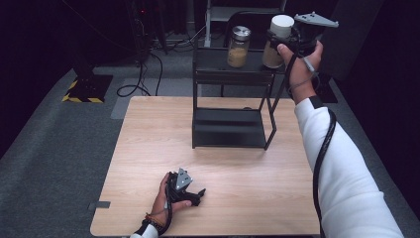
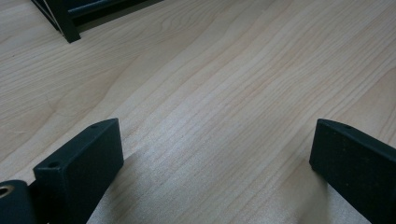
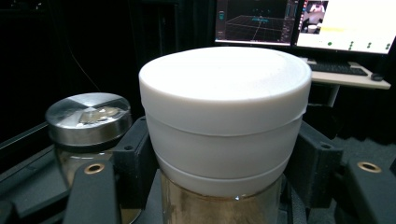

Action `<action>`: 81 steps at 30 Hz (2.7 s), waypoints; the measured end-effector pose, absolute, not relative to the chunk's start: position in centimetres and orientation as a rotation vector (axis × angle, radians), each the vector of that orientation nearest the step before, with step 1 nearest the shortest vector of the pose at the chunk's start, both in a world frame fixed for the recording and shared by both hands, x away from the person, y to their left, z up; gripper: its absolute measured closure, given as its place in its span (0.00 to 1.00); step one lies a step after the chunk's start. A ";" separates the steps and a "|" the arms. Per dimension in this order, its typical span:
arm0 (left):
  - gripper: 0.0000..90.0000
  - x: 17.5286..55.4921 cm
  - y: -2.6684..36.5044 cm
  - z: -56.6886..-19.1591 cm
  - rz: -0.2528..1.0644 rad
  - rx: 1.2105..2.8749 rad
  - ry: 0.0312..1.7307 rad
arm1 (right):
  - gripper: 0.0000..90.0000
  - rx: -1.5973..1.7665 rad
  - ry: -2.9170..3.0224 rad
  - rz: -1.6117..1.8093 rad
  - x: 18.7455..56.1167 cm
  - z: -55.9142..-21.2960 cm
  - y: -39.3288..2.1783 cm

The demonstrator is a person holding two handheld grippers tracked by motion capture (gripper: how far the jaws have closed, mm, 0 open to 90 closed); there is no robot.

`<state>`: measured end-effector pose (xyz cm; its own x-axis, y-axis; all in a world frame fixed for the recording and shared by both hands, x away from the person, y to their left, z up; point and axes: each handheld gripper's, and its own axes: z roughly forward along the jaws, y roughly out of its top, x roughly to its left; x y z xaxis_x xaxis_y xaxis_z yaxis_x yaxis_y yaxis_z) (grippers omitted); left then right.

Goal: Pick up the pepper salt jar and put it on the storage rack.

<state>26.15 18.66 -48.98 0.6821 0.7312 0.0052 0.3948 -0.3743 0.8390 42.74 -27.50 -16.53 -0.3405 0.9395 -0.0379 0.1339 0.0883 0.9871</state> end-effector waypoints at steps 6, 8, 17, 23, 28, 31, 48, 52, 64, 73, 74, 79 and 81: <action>0.03 26.1 18.7 -49.0 0.479 2.005 0.868 | 0.38 1.097 1.607 1.319 43.7 -16.7 -27.3; 0.03 26.1 18.7 -49.0 0.479 2.005 0.868 | 0.38 1.103 1.607 1.318 44.0 -16.8 -27.3; 0.03 26.1 18.7 -49.0 0.479 2.005 0.868 | 0.38 1.107 1.617 1.306 44.9 -17.4 -27.1; 0.03 26.1 18.7 -49.0 0.479 2.005 0.868 | 0.38 1.106 1.612 1.314 45.0 -17.6 -27.2; 0.03 26.2 18.6 -49.0 0.479 2.006 0.868 | 0.38 1.094 1.606 1.330 44.7 -18.0 -27.5; 0.03 26.2 18.6 -49.0 0.479 2.006 0.868 | 0.35 1.098 1.594 1.330 44.6 -18.2 -27.5; 0.03 26.2 18.6 -49.0 0.478 2.006 0.867 | 0.06 0.933 1.660 1.357 41.7 -16.3 -30.1; 0.03 26.2 18.6 -49.0 0.479 2.007 0.866 | 0.05 0.912 1.658 1.366 40.2 -16.3 -31.0; 0.03 26.2 18.6 -49.0 0.480 2.006 0.867 | 0.03 0.870 1.645 1.396 35.2 -19.0 -33.7; 0.03 26.2 18.6 -49.0 0.480 2.006 0.867 | 0.03 0.831 1.656 1.390 31.9 -21.5 -35.1; 0.03 26.2 18.6 -49.0 0.480 2.006 0.868 | 0.03 0.829 1.664 1.390 31.6 -21.8 -35.3; 0.03 26.2 18.6 -49.0 0.480 2.006 0.868 | 0.03 0.825 1.676 1.397 30.0 -23.7 -35.8; 0.03 26.2 18.6 -49.0 0.480 2.006 0.868 | 0.03 0.820 1.680 1.388 29.5 -24.4 -35.8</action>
<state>26.17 18.61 -48.98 0.6821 0.7312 0.0066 0.3939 -0.3750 0.8392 29.48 -35.82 -24.40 -0.4777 0.8619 -0.1702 -0.0043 0.1914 0.9815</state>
